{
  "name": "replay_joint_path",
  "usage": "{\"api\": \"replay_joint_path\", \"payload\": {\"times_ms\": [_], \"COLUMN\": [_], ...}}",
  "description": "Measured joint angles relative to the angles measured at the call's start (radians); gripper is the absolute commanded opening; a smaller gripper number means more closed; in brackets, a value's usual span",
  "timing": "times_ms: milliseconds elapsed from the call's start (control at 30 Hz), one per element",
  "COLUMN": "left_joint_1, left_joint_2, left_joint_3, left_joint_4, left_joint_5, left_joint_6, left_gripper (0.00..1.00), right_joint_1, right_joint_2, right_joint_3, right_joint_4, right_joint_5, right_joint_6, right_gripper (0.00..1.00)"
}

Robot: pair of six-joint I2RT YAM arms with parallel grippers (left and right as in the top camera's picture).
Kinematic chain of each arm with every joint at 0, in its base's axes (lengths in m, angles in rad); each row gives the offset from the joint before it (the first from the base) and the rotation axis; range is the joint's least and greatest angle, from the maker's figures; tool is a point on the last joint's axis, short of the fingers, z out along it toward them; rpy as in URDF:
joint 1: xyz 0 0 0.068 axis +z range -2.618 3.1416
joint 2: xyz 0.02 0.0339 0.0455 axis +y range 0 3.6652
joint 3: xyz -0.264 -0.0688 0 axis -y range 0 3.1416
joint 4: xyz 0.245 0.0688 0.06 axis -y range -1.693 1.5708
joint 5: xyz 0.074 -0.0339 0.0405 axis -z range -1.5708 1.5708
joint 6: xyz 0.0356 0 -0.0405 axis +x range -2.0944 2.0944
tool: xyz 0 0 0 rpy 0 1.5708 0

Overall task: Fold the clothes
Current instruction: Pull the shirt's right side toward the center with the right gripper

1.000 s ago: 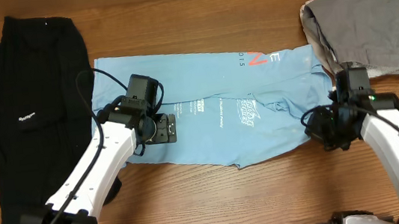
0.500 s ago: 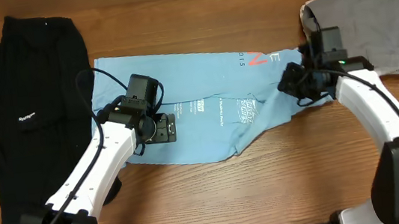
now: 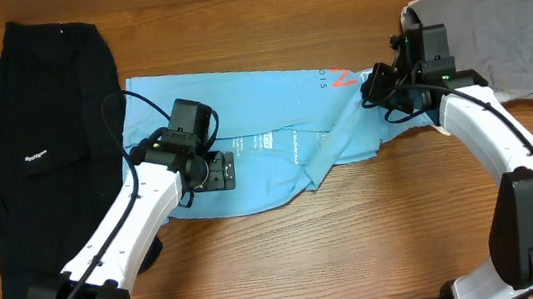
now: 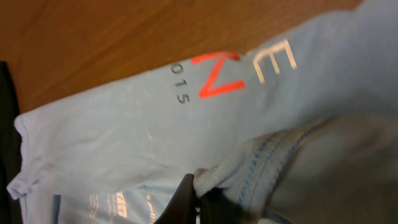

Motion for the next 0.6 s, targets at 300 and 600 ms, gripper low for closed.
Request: {"api": "replay_joint_path", "payload": {"times_ms": [300, 600], "left_joint_1": [0.0, 0.0], "left_joint_2": [0.0, 0.0], "left_joint_3": [0.0, 0.0], "left_joint_4": [0.0, 0.0], "left_joint_5": [0.0, 0.0], "left_joint_6": [0.0, 0.0], "left_gripper": [0.92, 0.93], "right_joint_1": [-0.002, -0.034], "right_joint_2": [0.0, -0.048], "right_joint_3": [0.025, 0.026], "right_joint_4": [-0.051, -0.358], "right_joint_5": [0.0, 0.0], "right_joint_6": [0.006, -0.013], "right_gripper": [0.51, 0.59]}}
